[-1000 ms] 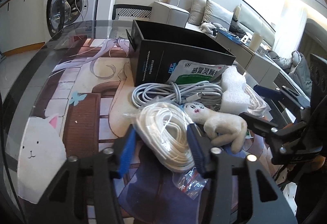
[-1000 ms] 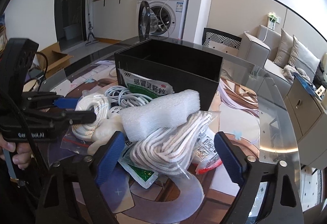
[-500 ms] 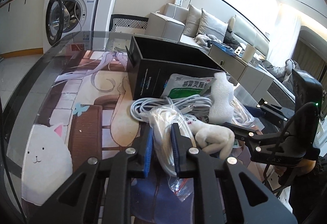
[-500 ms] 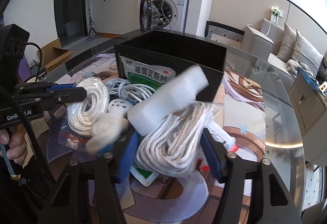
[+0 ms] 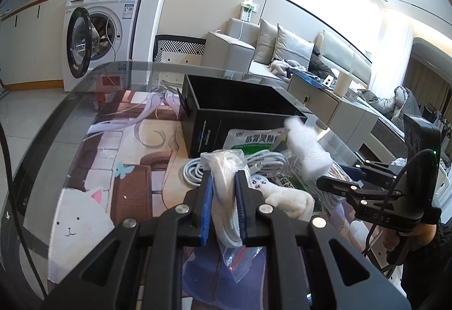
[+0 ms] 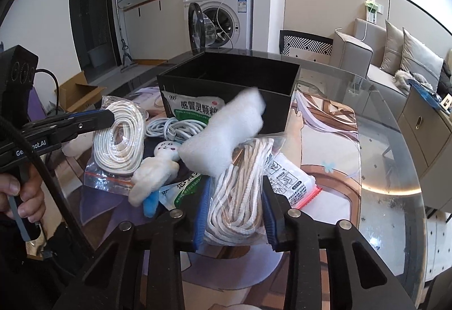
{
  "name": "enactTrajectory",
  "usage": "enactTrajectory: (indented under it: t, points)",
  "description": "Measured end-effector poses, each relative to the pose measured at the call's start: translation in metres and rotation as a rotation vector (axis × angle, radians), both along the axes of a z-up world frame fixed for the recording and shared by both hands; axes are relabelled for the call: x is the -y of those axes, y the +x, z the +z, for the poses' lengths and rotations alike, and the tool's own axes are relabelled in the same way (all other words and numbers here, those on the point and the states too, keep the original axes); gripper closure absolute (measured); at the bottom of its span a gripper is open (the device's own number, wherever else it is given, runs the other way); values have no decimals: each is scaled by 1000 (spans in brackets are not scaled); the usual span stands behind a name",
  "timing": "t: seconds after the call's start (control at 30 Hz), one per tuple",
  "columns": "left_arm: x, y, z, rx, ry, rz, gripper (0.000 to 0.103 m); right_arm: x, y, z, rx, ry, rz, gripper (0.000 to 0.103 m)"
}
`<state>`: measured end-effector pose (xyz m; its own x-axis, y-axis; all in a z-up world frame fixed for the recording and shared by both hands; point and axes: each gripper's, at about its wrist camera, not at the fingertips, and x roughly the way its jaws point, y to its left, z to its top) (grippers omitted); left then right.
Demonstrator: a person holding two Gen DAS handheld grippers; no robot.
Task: Organize soft objects
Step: 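Lift the bagged cable coils with both grippers toward the black box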
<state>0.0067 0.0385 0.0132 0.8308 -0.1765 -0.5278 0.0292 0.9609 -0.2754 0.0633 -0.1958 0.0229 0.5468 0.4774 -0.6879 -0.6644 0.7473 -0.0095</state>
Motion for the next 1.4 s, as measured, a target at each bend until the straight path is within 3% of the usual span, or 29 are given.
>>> enactTrajectory:
  t: [0.6, 0.8, 0.87, 0.93, 0.97, 1.2, 1.4]
  points:
    - [-5, -11, 27, 77, 1, 3, 93, 25, -29, 39, 95, 42, -36, 71]
    - [-16, -11, 15, 27, 10, 30, 92, 28, -30, 44, 110, 56, -49, 71]
    - [-18, -10, 8, -8, 21, 44, 89, 31, -30, 45, 116, 67, -58, 71]
    - [-18, -7, -1, -41, 35, 60, 63, 33, -30, 46, 121, 76, -67, 71]
    - [-19, -5, -6, -54, 37, 72, 56, 33, -30, 46, 122, 79, -72, 71]
    - [-11, 15, -36, -169, 53, 108, 50, 35, -30, 46, 129, 87, -78, 71]
    - [-2, 28, -38, -196, 54, 109, 28, 40, -30, 47, 133, 93, -93, 71]
